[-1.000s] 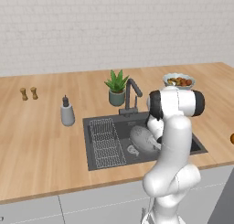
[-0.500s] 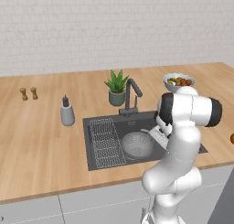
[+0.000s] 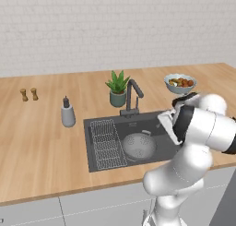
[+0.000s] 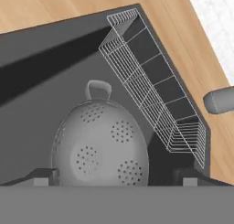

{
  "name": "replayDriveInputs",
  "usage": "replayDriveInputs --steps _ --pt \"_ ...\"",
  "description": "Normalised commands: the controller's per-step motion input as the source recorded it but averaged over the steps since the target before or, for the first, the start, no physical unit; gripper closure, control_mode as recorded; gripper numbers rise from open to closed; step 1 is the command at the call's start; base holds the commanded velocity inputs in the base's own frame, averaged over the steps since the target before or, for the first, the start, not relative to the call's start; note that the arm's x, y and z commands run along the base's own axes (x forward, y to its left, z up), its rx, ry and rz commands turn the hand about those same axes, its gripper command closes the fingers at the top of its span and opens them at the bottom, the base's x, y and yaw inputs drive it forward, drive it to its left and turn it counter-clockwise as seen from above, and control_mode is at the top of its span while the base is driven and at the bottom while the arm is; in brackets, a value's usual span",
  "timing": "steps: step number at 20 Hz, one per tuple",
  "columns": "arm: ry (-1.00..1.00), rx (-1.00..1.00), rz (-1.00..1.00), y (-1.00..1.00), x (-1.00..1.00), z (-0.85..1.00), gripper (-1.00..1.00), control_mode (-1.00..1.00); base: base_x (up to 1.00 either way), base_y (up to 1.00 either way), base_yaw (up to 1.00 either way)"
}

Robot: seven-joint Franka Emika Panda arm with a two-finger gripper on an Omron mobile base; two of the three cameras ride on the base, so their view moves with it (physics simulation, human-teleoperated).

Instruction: Put the colander in the sink, put the orange in the colander, and turn on the sink faucet and pour water over the colander.

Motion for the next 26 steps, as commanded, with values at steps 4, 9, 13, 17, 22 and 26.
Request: replayDriveInputs --steps 4,9,13,17,22,26 --pt "-0.09 0.14 0.02 -0.16 -0.41 0.99 -1.00 -1.00 0.00 0.00 0.00" --pt "-0.18 0.01 0.00 -0.16 -0.67 0.84 -1.00 -1.00 0.00 0.00 0.00" --pt "-0.19 -0.09 0.00 -0.13 -0.84 0.61 -1.00 -1.00 0.00 0.00 0.00" --pt "-0.14 -0.19 0.00 -0.18 -0.77 0.43 -1.00 -1.00 0.00 0.00 0.00" --pt "-0.07 -0.22 -0.02 -0.30 -0.64 0.22 -1.00 -1.00 0.00 0.00 0.00" --pt "0.00 -0.27 -0.09 -0.21 -0.37 0.08 -1.00 -1.00 0.00 0.00 0.00"
